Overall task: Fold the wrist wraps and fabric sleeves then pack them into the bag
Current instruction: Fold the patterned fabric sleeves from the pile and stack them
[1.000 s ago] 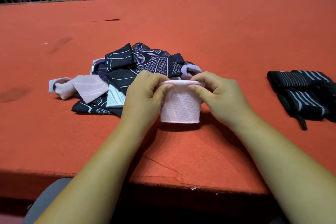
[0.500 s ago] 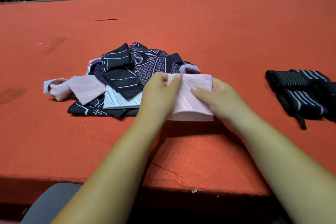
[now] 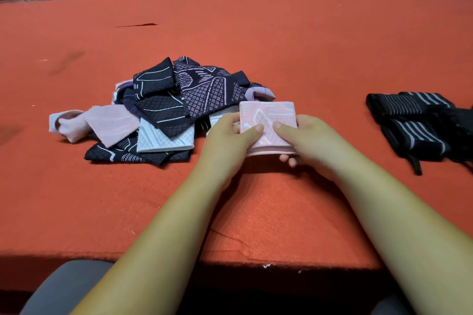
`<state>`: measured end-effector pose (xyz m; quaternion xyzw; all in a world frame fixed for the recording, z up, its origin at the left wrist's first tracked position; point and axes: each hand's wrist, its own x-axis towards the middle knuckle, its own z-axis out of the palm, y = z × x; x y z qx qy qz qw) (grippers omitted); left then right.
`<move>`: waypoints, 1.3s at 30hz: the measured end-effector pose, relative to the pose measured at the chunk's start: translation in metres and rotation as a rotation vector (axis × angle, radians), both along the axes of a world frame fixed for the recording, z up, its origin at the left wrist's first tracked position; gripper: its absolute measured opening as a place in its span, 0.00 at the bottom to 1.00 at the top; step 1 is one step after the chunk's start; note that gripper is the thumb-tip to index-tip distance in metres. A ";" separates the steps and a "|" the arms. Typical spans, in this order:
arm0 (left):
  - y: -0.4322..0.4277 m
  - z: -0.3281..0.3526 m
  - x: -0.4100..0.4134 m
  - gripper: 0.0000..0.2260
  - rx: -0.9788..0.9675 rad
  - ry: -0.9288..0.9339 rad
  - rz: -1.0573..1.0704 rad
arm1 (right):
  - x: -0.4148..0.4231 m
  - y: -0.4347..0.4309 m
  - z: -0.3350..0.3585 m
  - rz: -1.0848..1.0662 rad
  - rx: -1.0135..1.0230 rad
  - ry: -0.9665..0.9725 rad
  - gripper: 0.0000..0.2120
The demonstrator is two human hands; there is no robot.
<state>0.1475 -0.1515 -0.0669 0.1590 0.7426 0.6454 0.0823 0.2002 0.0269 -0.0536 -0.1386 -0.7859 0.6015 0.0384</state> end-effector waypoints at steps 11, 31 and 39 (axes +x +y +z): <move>0.020 -0.014 0.011 0.27 -0.071 -0.023 -0.123 | -0.005 0.036 -0.001 -0.263 0.494 -0.024 0.19; 0.008 -0.017 0.009 0.16 -0.586 0.714 0.171 | 0.000 0.050 -0.001 -0.624 0.845 -0.258 0.22; -0.005 -0.026 -0.005 0.23 -0.729 0.458 0.332 | -0.001 0.006 -0.002 -0.319 0.766 -0.045 0.18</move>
